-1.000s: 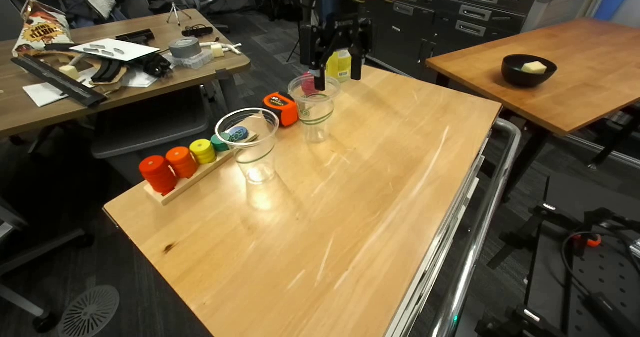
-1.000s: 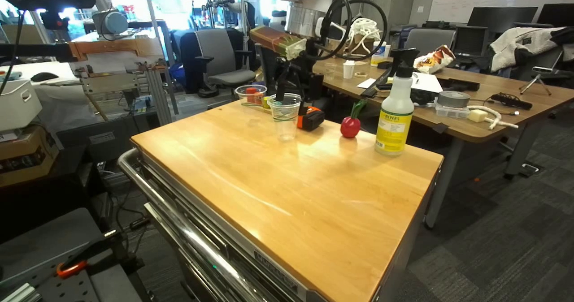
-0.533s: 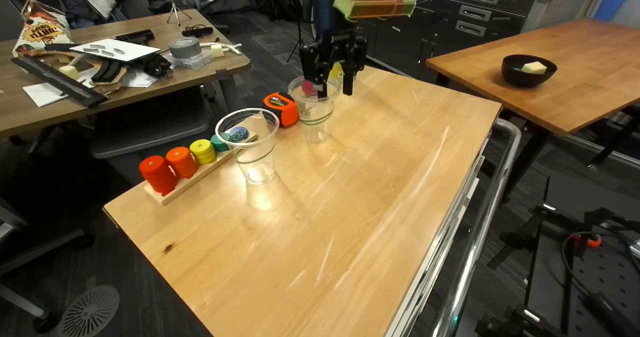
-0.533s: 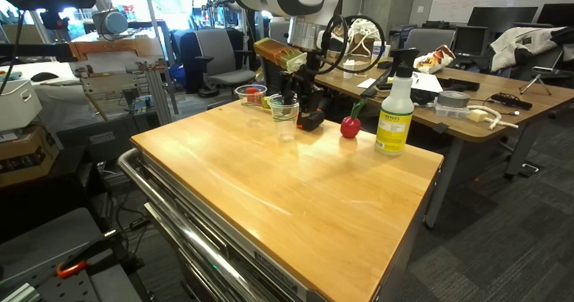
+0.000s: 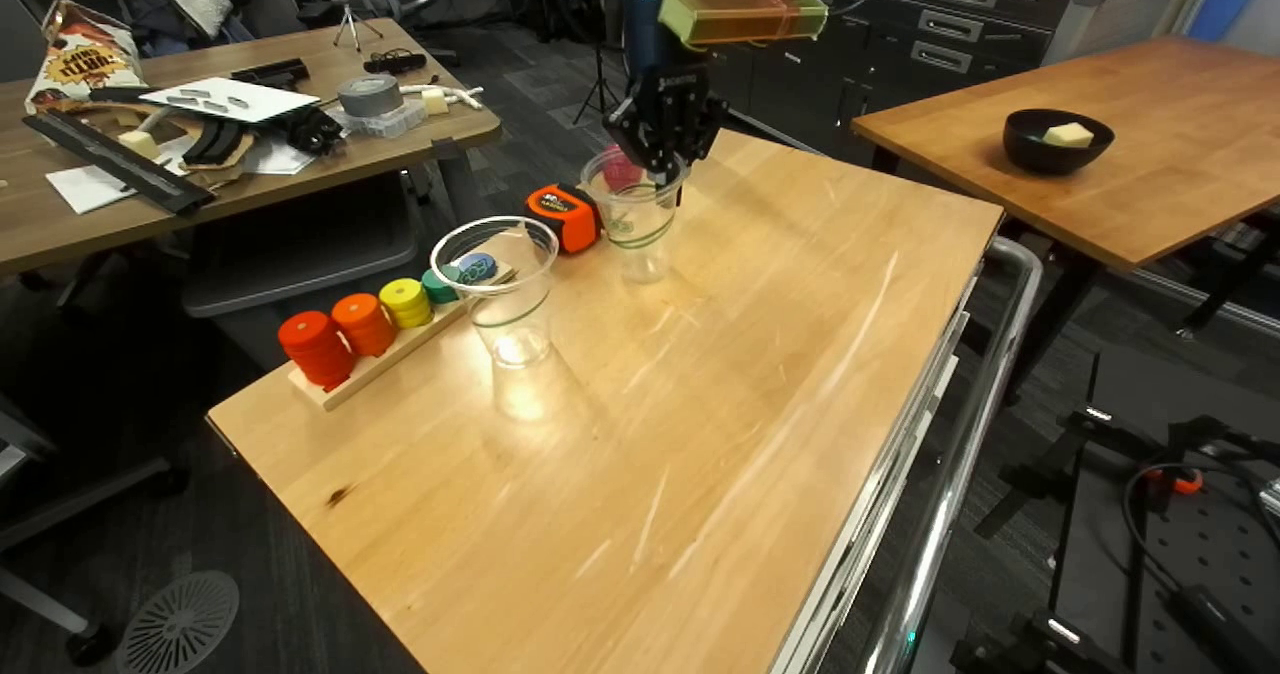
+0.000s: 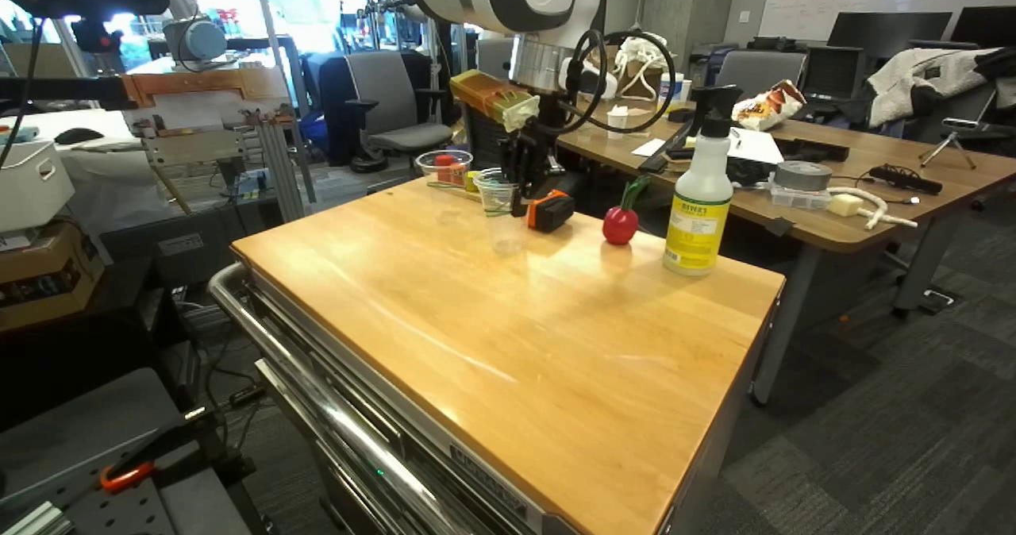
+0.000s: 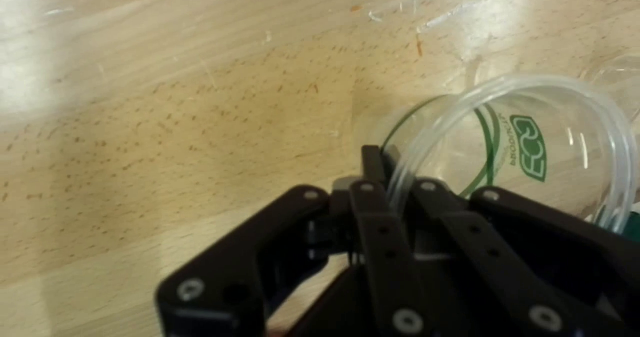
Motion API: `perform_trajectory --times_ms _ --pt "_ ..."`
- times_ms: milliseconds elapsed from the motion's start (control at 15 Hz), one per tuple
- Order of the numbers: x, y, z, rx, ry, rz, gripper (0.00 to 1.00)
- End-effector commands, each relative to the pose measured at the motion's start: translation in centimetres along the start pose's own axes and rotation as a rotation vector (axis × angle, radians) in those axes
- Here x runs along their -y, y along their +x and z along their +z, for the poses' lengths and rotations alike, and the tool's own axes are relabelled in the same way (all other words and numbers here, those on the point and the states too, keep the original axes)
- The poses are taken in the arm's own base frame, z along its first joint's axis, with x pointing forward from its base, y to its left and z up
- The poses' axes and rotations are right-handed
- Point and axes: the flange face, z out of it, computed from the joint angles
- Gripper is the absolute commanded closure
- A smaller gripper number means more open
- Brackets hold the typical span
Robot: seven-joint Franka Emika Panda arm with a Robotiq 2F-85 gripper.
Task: Stack the three clear cups together
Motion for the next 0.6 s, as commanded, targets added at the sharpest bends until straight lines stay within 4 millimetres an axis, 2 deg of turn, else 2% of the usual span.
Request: perform_trajectory --times_ms 0,133,267,400,533 --pt "-0.2 -0.2 -2.5 -0.015 0.005 0.056 1.00" --pt "-0.7 -0.4 -3.5 -0.002 0.003 0.102 0.99" --pt "-0.9 -0.8 -5.5 0.008 0.010 0.140 0.99" --pt "-0.2 -1.4 -8.1 0.010 0.025 0.149 0.99" --pt "1.6 -2.5 -11.0 -0.002 0.035 0.123 0.99"
